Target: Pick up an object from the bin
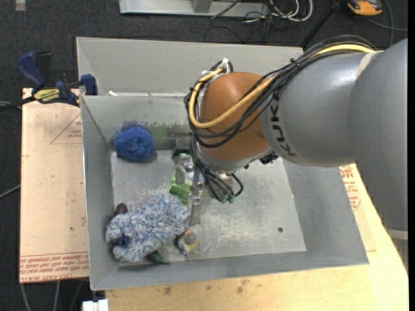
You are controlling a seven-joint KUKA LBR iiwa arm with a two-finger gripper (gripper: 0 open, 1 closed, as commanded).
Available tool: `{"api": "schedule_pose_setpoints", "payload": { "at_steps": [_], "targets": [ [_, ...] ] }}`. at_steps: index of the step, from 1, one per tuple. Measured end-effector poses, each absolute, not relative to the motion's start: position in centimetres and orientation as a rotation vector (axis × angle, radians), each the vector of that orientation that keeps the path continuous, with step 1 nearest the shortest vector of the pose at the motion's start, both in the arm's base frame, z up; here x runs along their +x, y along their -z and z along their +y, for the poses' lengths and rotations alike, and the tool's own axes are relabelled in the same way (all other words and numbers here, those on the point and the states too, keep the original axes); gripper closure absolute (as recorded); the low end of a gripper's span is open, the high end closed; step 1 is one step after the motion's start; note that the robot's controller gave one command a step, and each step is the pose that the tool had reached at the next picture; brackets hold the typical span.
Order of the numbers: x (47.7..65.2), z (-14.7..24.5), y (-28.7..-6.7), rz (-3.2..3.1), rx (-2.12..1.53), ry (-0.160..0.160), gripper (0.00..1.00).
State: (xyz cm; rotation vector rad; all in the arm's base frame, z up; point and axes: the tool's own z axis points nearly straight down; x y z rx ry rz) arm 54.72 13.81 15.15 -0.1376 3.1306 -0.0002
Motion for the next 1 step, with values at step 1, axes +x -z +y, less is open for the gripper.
{"api": "schedule_pose_setpoints", "payload": {
  "at_steps": [1],
  "targets": [
    [53.29, 21.04, -13.23, 3.086, -0.576, -0.003, 0.0]
  ]
}}
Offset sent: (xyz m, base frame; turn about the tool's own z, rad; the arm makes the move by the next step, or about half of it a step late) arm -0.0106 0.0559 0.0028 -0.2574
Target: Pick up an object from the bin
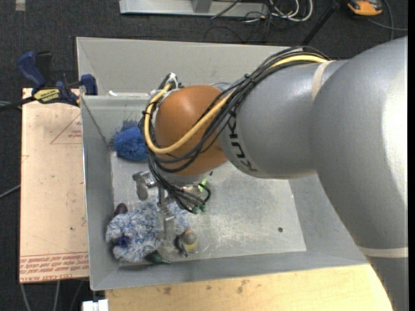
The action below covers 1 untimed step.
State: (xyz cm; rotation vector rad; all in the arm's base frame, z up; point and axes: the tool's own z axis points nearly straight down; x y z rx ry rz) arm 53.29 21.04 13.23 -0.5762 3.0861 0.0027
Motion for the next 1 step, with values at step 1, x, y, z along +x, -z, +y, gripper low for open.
{"api": "schedule_pose_setpoints", "payload": {
  "at_steps": [1],
  "targets": [
    [53.51, 20.48, -14.75, 3.09, -0.551, -0.004, 0.0]
  ]
}}
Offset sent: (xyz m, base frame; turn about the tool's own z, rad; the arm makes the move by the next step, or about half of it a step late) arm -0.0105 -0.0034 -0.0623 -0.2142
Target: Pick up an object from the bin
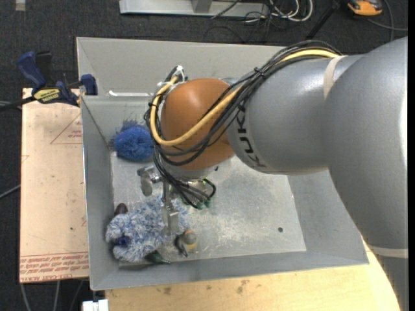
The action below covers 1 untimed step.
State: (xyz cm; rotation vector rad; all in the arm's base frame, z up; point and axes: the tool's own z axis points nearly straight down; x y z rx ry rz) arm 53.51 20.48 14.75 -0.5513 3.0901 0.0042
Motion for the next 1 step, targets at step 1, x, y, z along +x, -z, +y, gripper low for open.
{"api": "schedule_pose_setpoints", "payload": {
  "at_steps": [1],
  "targets": [
    [52.71, 20.67, -8.87, 3.016, -0.863, -0.002, 0.0]
  ]
}}
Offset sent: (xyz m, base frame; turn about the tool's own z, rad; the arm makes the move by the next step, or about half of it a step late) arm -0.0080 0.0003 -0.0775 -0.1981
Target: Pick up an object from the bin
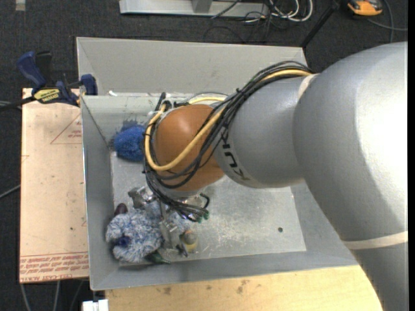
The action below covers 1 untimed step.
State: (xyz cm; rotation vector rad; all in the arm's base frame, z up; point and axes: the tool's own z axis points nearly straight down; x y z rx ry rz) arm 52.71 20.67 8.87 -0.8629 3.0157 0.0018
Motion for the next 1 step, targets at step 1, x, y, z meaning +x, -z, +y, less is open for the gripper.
{"api": "schedule_pose_setpoints", "payload": {
  "at_steps": [1],
  "targets": [
    [52.72, 20.58, -6.99, 3.023, -0.851, -0.003, 1.0]
  ]
}}
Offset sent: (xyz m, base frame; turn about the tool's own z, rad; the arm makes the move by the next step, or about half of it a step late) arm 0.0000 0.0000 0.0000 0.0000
